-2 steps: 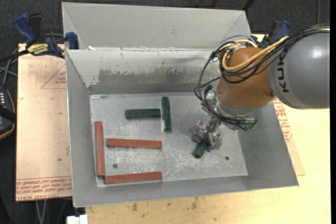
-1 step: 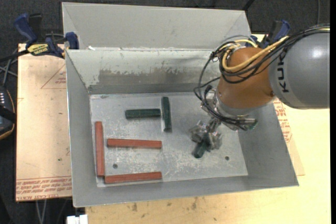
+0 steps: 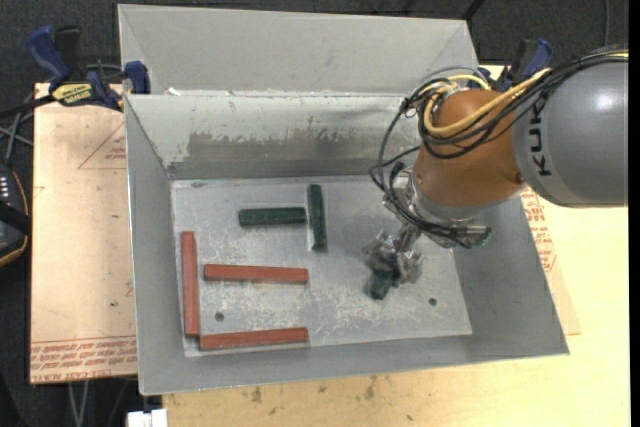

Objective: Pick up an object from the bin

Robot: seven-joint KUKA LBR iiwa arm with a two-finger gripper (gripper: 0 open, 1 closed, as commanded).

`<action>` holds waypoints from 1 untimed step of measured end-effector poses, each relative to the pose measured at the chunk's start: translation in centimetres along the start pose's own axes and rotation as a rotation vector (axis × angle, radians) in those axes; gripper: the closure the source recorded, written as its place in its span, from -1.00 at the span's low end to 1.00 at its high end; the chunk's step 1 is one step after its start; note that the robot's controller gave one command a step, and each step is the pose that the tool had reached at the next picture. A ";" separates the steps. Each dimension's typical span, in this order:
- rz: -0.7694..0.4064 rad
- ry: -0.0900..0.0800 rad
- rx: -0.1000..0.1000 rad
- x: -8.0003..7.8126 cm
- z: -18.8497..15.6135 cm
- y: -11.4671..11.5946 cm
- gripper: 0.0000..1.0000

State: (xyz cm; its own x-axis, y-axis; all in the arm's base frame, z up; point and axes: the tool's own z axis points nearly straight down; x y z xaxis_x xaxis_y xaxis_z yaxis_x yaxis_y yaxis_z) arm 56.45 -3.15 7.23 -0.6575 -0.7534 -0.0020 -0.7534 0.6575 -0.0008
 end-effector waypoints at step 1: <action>0.000 0.002 -0.003 0.0 -0.6 0.1 1.00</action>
Offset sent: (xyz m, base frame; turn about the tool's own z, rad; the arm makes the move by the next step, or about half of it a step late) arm 0.0001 0.0000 0.0542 0.0000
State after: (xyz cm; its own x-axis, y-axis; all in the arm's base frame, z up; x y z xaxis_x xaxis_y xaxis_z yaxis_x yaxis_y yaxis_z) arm 56.36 -3.10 7.88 -0.6576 -0.7534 -0.0005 -0.7534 0.6576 0.0020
